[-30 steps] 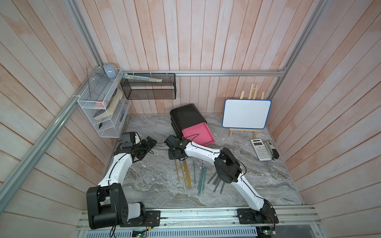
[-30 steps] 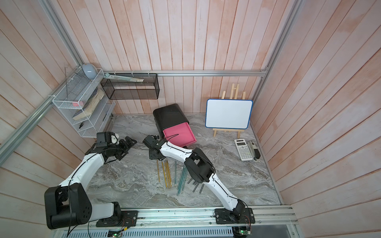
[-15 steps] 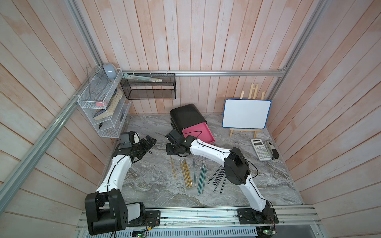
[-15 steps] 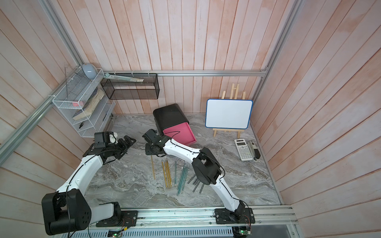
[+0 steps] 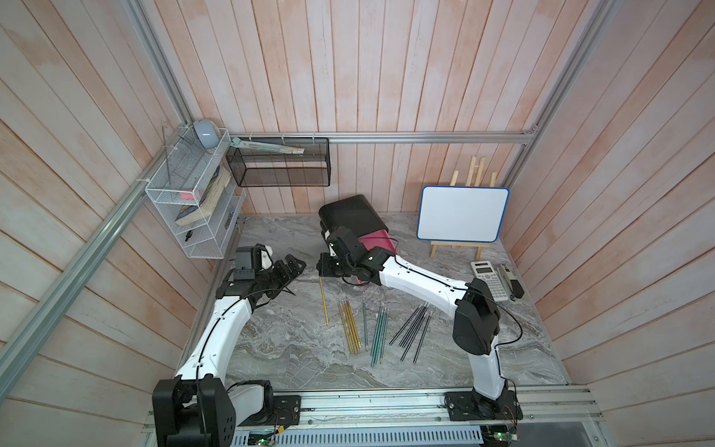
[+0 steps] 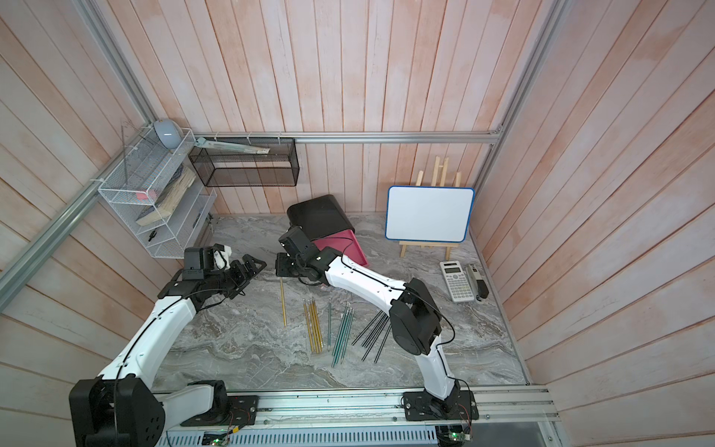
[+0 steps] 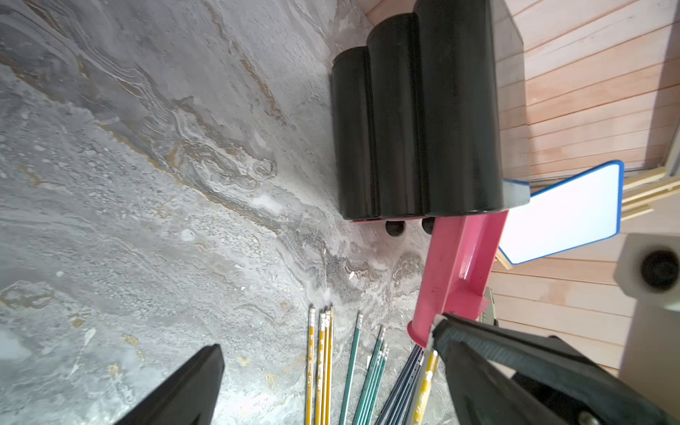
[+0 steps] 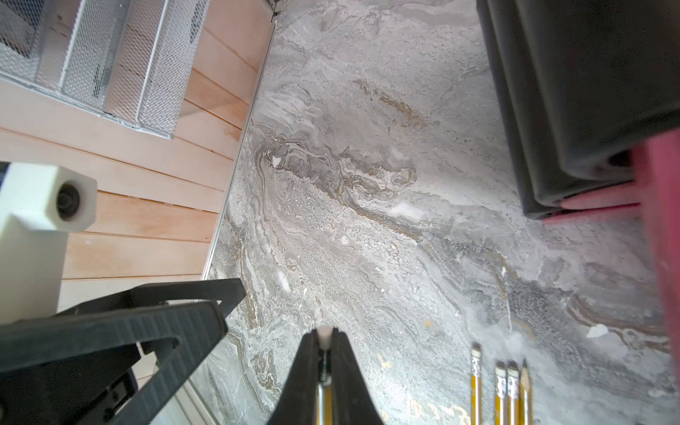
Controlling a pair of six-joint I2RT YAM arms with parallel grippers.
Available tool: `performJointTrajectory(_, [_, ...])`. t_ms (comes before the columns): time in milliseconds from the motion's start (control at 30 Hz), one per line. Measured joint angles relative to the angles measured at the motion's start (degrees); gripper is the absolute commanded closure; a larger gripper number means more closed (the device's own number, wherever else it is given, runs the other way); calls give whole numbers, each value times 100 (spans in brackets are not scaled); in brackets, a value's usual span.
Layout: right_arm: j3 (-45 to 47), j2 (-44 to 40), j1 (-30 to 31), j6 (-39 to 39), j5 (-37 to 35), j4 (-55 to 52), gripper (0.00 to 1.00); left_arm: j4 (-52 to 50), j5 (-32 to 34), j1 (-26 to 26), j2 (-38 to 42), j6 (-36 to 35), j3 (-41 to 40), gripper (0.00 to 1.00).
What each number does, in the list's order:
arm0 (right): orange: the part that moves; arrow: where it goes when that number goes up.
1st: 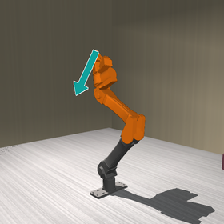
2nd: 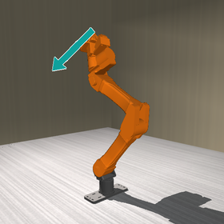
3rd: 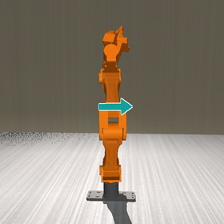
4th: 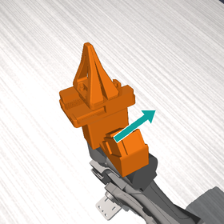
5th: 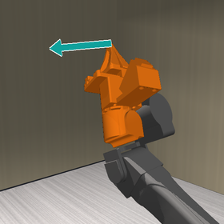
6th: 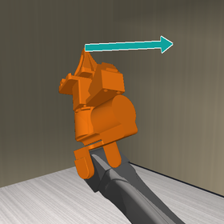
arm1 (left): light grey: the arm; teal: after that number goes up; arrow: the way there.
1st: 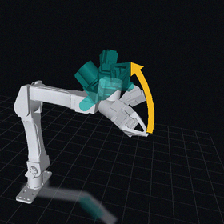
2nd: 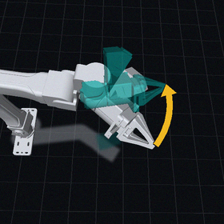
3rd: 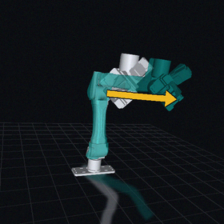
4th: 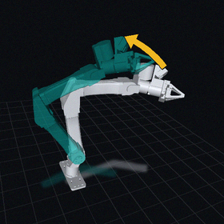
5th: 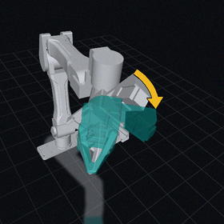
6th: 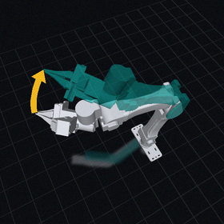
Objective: Please place the pencils in the drawer according to their color
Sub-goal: Pick up the pencil from the center of the board, then place the pencil in the drawer.
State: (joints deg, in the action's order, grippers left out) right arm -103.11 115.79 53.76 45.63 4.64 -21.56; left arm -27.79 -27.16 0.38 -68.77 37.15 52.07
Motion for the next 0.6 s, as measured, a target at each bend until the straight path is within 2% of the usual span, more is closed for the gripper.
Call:
performJointTrajectory(300, [1062,-999,-754,343,188,608,100,20,195,-713,-107,208,553,1])
performJointTrajectory(600, [2041,-1720,-1709,669,118,1222,100,39,472,-1351,-627,356,935,0])
